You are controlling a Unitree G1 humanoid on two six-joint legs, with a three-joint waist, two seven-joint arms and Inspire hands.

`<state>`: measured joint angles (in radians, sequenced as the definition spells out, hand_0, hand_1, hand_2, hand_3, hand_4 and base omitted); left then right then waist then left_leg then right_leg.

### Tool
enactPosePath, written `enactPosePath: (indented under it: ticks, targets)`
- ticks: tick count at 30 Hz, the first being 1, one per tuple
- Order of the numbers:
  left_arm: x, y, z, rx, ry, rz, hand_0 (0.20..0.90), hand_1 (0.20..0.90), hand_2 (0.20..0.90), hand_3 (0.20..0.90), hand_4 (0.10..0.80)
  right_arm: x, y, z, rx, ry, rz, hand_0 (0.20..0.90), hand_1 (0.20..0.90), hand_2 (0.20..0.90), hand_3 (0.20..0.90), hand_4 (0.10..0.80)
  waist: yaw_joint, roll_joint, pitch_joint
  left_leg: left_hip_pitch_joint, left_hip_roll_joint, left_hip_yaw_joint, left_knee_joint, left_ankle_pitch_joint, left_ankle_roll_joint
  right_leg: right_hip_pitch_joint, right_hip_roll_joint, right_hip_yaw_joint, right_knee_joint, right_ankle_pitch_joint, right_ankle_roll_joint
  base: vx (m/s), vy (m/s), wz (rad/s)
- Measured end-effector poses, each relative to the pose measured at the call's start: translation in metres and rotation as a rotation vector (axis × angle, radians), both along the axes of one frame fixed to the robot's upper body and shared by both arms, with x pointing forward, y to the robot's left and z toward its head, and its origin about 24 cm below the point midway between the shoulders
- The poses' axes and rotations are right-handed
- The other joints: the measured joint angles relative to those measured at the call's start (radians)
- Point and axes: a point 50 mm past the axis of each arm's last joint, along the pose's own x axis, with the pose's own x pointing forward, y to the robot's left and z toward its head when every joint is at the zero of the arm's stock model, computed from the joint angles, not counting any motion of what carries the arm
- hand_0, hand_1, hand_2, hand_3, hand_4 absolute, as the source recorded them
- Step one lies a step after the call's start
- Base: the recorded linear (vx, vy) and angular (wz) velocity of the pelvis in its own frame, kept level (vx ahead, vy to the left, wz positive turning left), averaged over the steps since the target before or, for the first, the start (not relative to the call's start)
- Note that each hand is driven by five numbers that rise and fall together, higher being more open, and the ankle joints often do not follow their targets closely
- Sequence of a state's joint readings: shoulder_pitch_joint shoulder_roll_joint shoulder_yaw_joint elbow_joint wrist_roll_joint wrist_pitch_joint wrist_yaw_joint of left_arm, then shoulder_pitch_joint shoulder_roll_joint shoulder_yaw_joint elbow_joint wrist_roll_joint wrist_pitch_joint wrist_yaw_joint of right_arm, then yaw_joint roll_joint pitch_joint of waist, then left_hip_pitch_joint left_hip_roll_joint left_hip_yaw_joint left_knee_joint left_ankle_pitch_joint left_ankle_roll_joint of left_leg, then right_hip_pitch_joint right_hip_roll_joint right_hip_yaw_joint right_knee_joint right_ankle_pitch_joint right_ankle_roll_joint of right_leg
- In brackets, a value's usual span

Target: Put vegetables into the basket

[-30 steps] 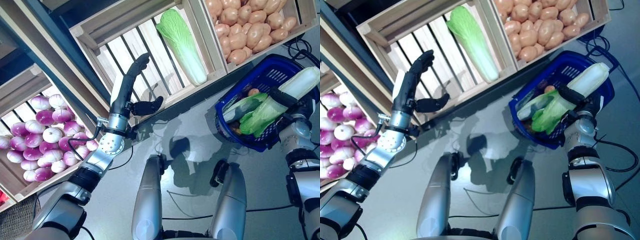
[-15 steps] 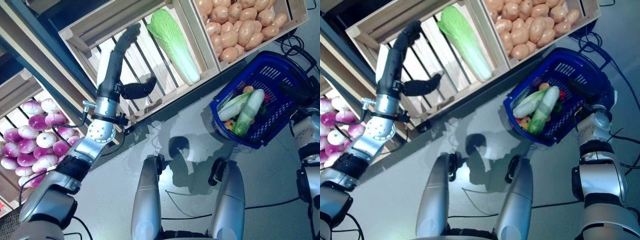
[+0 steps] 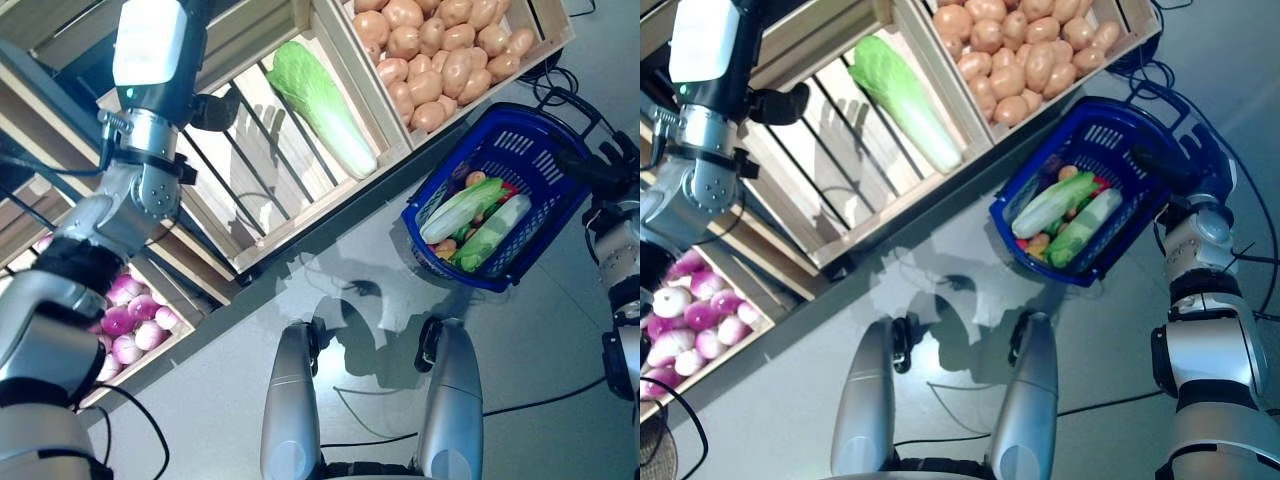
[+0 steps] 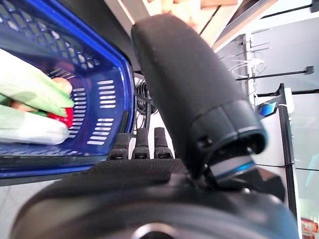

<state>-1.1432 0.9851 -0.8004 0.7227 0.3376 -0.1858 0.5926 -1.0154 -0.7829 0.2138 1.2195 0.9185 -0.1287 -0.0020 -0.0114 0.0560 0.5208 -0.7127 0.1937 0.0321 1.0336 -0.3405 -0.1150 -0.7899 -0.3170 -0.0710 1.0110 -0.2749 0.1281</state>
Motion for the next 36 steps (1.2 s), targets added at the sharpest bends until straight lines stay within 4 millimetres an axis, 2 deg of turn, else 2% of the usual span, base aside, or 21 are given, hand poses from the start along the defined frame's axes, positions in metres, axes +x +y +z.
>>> enactPosePath:
  ticks: [3,7,15,23,30,36]
  targets:
    - [0.009,0.005,-0.007,0.184,0.063,0.109,0.900,0.900,0.900,0.900,0.800,0.004,0.008,0.000,-0.050,0.016,0.069,0.900,0.900,0.900,0.900,0.800,-0.028,0.000,0.000,0.009,0.010,0.016,0.002,-0.010,0.004,-0.002,0.005,0.014,-0.009,0.003,0.006,-0.003,0.089,-0.15]
    - [0.016,0.004,-0.016,0.251,0.128,0.165,0.900,0.900,0.900,0.900,0.800,0.004,0.009,-0.001,-0.060,0.028,0.079,0.900,0.900,0.900,0.900,0.800,-0.045,0.000,0.000,0.019,0.017,0.044,0.000,-0.014,0.010,-0.007,0.009,0.031,-0.012,0.008,0.014,-0.021,0.065,-0.11]
    - [0.026,0.008,-0.025,0.299,0.206,0.294,0.900,0.900,0.900,0.900,0.800,0.008,0.018,0.002,-0.040,-0.012,0.133,0.900,0.900,0.900,0.900,0.800,-0.083,0.000,0.000,0.005,0.035,0.064,0.002,-0.024,0.002,-0.056,0.038,0.064,-0.013,0.015,0.007,-0.031,0.037,-0.15]
    - [0.030,-0.001,-0.029,0.317,0.215,0.299,0.900,0.900,0.900,0.900,0.800,0.012,0.033,-0.006,-0.065,-0.004,0.207,0.900,0.900,0.900,0.900,0.800,-0.104,0.000,0.000,-0.019,0.054,0.083,0.009,-0.030,-0.006,-0.105,0.060,0.084,-0.001,0.022,0.008,-0.047,0.014,-0.11]
    - [0.030,0.002,-0.029,0.363,0.182,0.321,0.900,0.900,0.900,0.900,0.800,0.011,0.034,-0.012,-0.061,0.011,0.208,0.900,0.900,0.900,0.900,0.800,-0.115,0.000,0.000,-0.043,0.069,0.083,0.026,-0.034,-0.009,-0.134,0.075,0.085,0.009,0.025,0.000,-0.040,-0.021,-0.06]
    - [0.033,-0.005,-0.024,0.366,0.174,0.322,0.900,0.900,0.900,0.900,0.800,0.012,0.038,-0.014,-0.056,0.010,0.222,0.900,0.900,0.900,0.900,0.800,-0.119,0.000,0.000,-0.082,0.085,0.084,0.053,-0.041,-0.007,-0.167,0.088,0.086,0.011,0.033,-0.004,-0.019,0.017,-0.05]
